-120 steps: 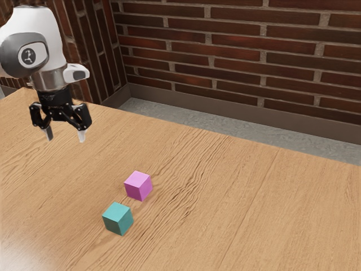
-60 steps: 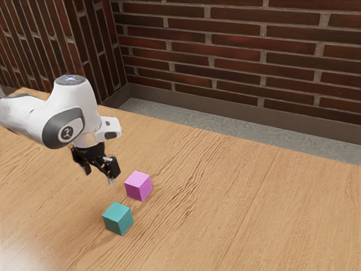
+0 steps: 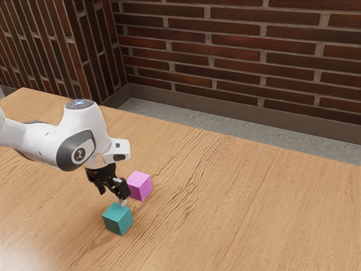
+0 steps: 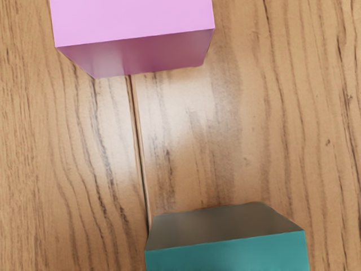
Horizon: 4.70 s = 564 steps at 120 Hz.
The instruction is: Pick up the blue block with one arm, and put the blue block on the pink block with one arm
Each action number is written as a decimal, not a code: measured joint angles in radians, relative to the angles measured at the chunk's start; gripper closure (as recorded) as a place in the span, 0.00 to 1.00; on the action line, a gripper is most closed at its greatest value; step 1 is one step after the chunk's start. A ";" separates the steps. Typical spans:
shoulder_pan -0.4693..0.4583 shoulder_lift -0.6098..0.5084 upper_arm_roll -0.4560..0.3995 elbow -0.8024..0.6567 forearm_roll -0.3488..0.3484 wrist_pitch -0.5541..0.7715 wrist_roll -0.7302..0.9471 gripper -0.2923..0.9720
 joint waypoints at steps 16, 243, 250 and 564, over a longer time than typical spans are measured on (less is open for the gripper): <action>-0.001 -0.014 -0.013 -0.027 -0.005 0.002 -0.002 0.23; 0.000 0.089 -0.038 -0.055 -0.012 0.094 -0.022 0.23; 0.002 0.089 -0.038 -0.055 -0.012 0.094 -0.023 0.23; 0.003 0.306 0.034 0.495 0.008 -0.298 0.034 0.47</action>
